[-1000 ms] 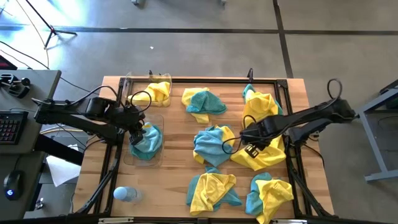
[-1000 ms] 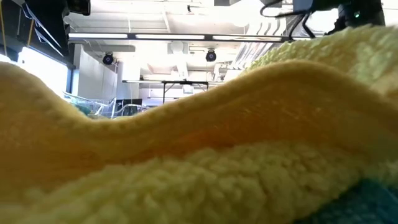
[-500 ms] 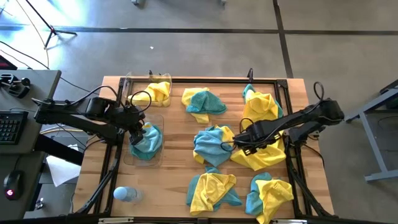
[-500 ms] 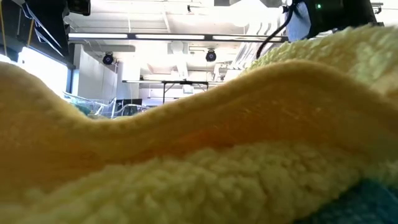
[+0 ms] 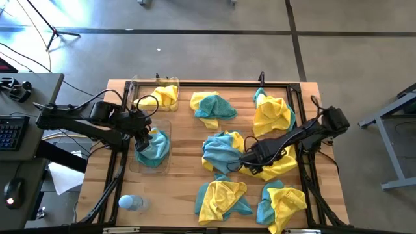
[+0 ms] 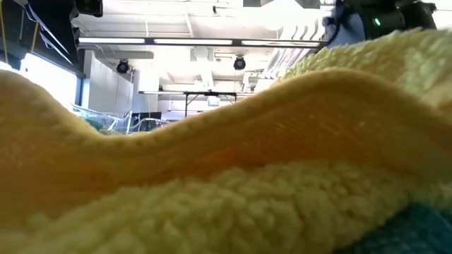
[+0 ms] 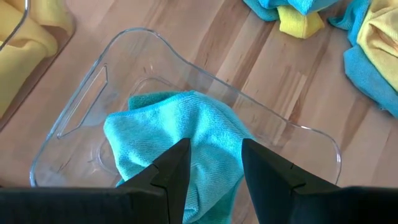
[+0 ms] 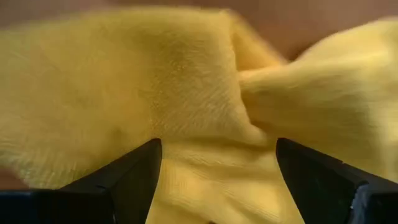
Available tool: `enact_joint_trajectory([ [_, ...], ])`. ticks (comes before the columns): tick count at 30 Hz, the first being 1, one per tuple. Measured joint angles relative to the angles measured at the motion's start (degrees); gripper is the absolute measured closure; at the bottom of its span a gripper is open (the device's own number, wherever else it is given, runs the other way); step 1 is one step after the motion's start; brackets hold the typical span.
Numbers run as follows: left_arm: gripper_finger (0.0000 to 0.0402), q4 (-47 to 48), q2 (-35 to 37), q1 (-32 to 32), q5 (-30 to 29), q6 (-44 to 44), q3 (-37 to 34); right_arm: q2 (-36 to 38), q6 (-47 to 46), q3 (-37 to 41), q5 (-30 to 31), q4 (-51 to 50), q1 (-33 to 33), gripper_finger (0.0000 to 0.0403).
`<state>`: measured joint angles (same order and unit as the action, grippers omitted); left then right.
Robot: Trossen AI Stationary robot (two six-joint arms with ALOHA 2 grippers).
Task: Sort microfiber towel by color & place in baskets
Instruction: Put the yellow microfiber cloth into the top transparent bin
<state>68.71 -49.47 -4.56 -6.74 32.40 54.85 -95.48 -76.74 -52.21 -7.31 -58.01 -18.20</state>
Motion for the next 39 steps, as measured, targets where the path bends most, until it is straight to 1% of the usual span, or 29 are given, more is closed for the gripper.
enact_joint_trajectory([
  [4,0.0268,0.02,0.00,0.00,-1.52,-0.04,0.00,0.41,-4.96,5.71,-1.31,8.72,-1.44,0.0111],
  [7,0.0268,0.03,-0.02,0.00,-2.48,0.33,0.00,0.93,-7.55,6.77,-1.05,9.62,-1.89,0.0151],
  [9,0.0268,-0.19,-0.02,0.02,-3.10,0.18,0.00,1.47,-7.23,6.34,0.22,8.61,-2.07,0.0196],
  [12,0.0268,-3.05,0.00,0.02,-4.86,-1.37,0.00,3.78,-7.06,5.38,3.05,3.65,-2.11,0.0280],
  [15,0.0268,-7.31,0.00,0.05,-7.74,-4.53,0.00,7.72,-8.93,3.08,6.60,-3.36,-1.99,0.0367],
  [16,0.0268,-9.01,0.00,0.07,-8.97,-5.59,0.00,8.94,-9.54,2.05,7.74,-5.50,-2.00,0.0384],
  [17,0.0268,-10.74,-0.09,0.07,-9.92,-6.65,0.00,9.95,-10.08,1.02,8.86,-7.77,-2.04,0.0391],
  [20,0.0268,-17.02,-0.43,0.11,-10.86,-10.86,0.00,13.70,-10.70,-2.88,14.21,-14.04,-2.00,0.0374],
  [22,0.0268,-21.88,-0.81,0.11,-10.91,-14.27,0.00,15.87,-10.32,-6.10,19.26,-16.31,-1.85,0.0367],
  [24,0.0268,-26.32,-1.50,0.11,-11.19,-16.95,0.00,17.68,-8.90,-9.28,24.96,-18.23,-1.65,0.0372],
  [26,0.0268,-29.53,-2.67,0.54,-11.96,-19.04,0.00,19.43,-5.68,-12.82,31.90,-19.09,-1.10,0.0387],
  [28,0.0268,-32.78,-4.38,1.58,-11.89,-21.56,0.00,20.56,-2.76,-16.44,37.57,-18.45,0.32,0.0397],
  [30,0.0268,-36.11,-6.57,2.91,-11.00,-24.33,0.00,20.98,4.26,-19.73,41.32,-17.43,2.58,0.0396],
  [32,0.0268,-40.41,-9.13,4.43,-9.27,-26.57,0.00,20.93,15.20,-22.90,42.83,-15.30,5.54,0.0396],
  [35,0.0268,-47.15,-13.24,6.69,-7.54,-27.58,0.57,20.41,31.61,-24.94,40.76,-10.63,11.23,0.0399],
  [37,0.0268,-48.70,-16.37,8.19,-7.54,-27.30,3.00,20.32,38.77,-24.81,39.37,-7.49,15.06,0.0399],
  [39,0.0268,-48.98,-19.02,9.50,-7.56,-26.35,5.93,20.37,43.90,-24.78,38.54,-7.07,18.49,0.0400],
])
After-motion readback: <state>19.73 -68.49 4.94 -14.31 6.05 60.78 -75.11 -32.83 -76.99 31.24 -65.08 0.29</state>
